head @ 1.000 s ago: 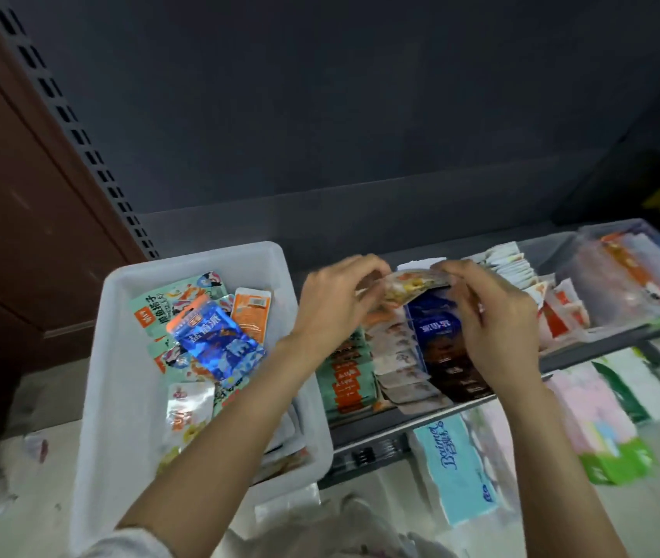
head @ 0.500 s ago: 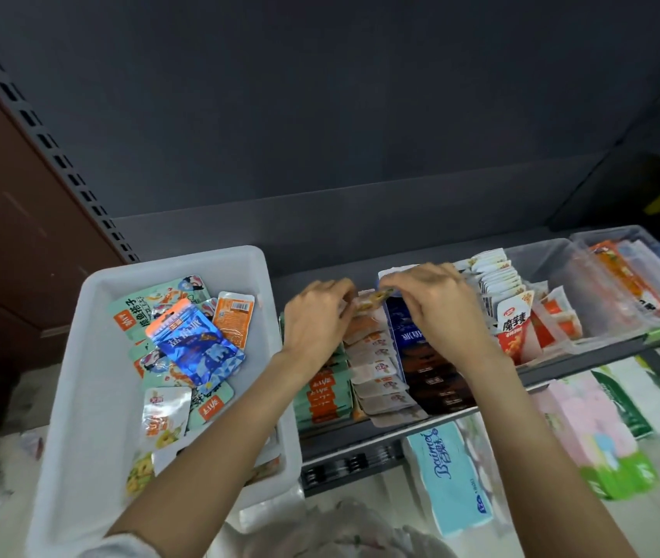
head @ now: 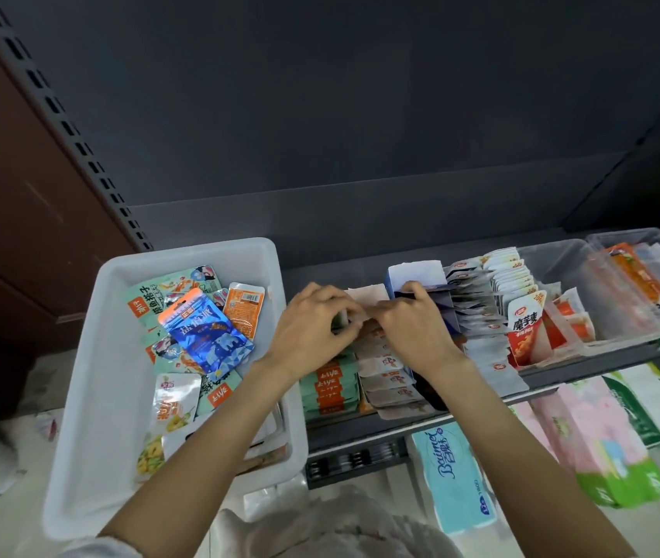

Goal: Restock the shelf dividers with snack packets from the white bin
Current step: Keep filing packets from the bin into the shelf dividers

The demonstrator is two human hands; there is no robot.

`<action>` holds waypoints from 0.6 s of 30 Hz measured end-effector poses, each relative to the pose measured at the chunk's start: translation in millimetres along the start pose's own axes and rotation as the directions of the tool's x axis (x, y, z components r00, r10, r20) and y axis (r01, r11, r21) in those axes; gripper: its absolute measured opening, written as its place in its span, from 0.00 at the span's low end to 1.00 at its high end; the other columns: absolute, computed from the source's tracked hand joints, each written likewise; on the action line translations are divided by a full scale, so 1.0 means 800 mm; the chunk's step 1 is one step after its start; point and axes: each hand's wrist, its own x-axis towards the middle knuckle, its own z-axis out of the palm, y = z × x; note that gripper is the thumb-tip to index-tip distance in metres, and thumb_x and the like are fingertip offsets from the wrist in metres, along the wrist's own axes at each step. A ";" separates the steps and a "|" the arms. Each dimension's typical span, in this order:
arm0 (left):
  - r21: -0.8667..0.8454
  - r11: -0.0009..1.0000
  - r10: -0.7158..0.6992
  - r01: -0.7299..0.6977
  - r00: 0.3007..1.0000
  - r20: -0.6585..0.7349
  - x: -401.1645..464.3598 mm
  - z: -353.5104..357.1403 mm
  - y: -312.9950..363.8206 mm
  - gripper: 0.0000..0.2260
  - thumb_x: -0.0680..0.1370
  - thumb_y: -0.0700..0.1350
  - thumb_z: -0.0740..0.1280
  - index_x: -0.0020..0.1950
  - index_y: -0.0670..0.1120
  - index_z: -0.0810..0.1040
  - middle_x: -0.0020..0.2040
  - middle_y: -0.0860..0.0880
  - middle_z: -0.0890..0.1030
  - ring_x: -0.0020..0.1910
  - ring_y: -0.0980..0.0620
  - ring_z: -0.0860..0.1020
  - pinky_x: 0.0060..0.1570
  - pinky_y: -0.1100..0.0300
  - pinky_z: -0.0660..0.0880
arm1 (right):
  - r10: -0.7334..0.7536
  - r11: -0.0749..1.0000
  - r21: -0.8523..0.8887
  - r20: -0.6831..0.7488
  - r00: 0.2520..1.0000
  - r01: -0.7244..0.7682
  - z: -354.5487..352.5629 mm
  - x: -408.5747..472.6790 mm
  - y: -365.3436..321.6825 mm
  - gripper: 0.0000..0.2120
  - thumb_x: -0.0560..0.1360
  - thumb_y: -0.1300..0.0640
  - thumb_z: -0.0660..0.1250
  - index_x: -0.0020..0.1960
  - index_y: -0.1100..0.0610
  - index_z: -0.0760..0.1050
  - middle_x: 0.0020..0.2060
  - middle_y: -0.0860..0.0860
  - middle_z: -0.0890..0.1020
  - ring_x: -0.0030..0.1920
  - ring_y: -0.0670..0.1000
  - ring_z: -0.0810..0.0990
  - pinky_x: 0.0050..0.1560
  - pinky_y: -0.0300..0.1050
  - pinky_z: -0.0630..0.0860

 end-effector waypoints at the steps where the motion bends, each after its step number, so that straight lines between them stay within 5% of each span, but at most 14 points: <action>1: -0.034 0.999 -0.007 0.005 0.999 -0.046 -0.008 -0.009 -0.003 0.10 0.76 0.51 0.65 0.55 0.52 0.80 0.54 0.55 0.79 0.54 0.56 0.73 0.51 0.62 0.69 | 0.012 1.000 0.014 -0.039 0.999 -0.011 0.000 -0.003 -0.001 0.13 0.72 0.63 0.62 0.51 0.50 0.79 0.38 0.47 0.83 0.41 0.51 0.81 0.64 0.49 0.58; 4: -0.130 0.990 -0.082 0.053 0.970 -0.227 -0.047 -0.037 -0.031 0.12 0.76 0.50 0.62 0.55 0.50 0.80 0.50 0.54 0.80 0.47 0.59 0.75 0.47 0.66 0.70 | 0.078 0.987 0.155 -0.283 0.956 -0.034 -0.016 -0.011 -0.015 0.15 0.66 0.63 0.70 0.52 0.54 0.81 0.46 0.50 0.84 0.50 0.53 0.82 0.65 0.54 0.65; 9: -0.013 0.933 -0.347 0.360 0.887 -0.305 -0.131 -0.064 -0.111 0.11 0.73 0.48 0.65 0.53 0.47 0.80 0.48 0.49 0.82 0.44 0.49 0.79 0.41 0.61 0.71 | 0.075 0.860 0.481 -0.446 0.892 0.168 -0.072 0.010 -0.105 0.16 0.68 0.63 0.62 0.52 0.55 0.82 0.44 0.51 0.85 0.45 0.53 0.82 0.50 0.47 0.77; 11: 0.016 0.864 -0.483 0.503 0.838 -0.254 -0.156 -0.069 -0.139 0.11 0.71 0.44 0.70 0.53 0.45 0.78 0.47 0.47 0.80 0.45 0.46 0.78 0.40 0.60 0.68 | -0.046 0.800 0.545 -0.363 0.931 0.251 -0.068 0.030 -0.150 0.15 0.68 0.63 0.62 0.51 0.55 0.81 0.44 0.52 0.84 0.43 0.55 0.81 0.45 0.46 0.77; 14: 0.132 0.733 -0.667 0.667 0.743 -0.050 -0.178 -0.064 -0.169 0.22 0.71 0.47 0.72 0.60 0.40 0.70 0.54 0.43 0.74 0.53 0.43 0.74 0.49 0.54 0.70 | -0.266 0.798 0.553 -0.032 0.963 0.239 -0.043 0.071 -0.216 0.17 0.75 0.62 0.60 0.62 0.56 0.75 0.57 0.54 0.79 0.57 0.55 0.76 0.56 0.49 0.72; 18: 0.439 0.613 -0.782 0.657 0.582 0.222 -0.182 -0.046 -0.186 0.35 0.71 0.59 0.69 0.67 0.40 0.61 0.61 0.43 0.68 0.60 0.45 0.69 0.60 0.56 0.66 | -0.371 0.864 0.435 0.208 0.905 0.254 -0.003 0.108 -0.269 0.26 0.77 0.60 0.59 0.75 0.55 0.58 0.73 0.55 0.61 0.73 0.57 0.58 0.71 0.54 0.55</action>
